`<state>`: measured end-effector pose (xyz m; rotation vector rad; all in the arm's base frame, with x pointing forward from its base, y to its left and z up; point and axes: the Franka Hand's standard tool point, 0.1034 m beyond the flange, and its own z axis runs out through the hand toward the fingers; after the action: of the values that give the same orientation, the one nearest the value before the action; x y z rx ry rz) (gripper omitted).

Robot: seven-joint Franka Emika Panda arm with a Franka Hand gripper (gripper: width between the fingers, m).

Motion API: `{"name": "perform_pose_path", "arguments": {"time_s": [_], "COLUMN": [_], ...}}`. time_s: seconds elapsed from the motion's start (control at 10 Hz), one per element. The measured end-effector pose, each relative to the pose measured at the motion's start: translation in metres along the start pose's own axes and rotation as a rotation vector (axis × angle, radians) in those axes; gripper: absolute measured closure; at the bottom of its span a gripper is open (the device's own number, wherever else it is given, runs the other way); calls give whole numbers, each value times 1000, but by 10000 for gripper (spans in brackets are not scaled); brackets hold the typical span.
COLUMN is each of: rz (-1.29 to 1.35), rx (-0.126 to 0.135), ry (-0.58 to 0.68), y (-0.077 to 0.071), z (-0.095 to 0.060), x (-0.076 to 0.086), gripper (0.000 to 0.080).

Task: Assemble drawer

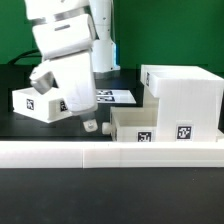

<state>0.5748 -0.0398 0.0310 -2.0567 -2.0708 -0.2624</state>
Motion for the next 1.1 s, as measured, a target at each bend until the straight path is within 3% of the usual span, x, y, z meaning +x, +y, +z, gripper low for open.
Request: {"name": "perform_pose_path", "arguments": {"time_s": [0.3, 0.7, 1.1], "rz": [33, 35, -2], "rx": [25, 25, 8], "ry": [0, 0, 15], "y": [-2, -2, 4], "z": [14, 14, 21], "x": [18, 17, 34], "gripper": [151, 151, 151]}}
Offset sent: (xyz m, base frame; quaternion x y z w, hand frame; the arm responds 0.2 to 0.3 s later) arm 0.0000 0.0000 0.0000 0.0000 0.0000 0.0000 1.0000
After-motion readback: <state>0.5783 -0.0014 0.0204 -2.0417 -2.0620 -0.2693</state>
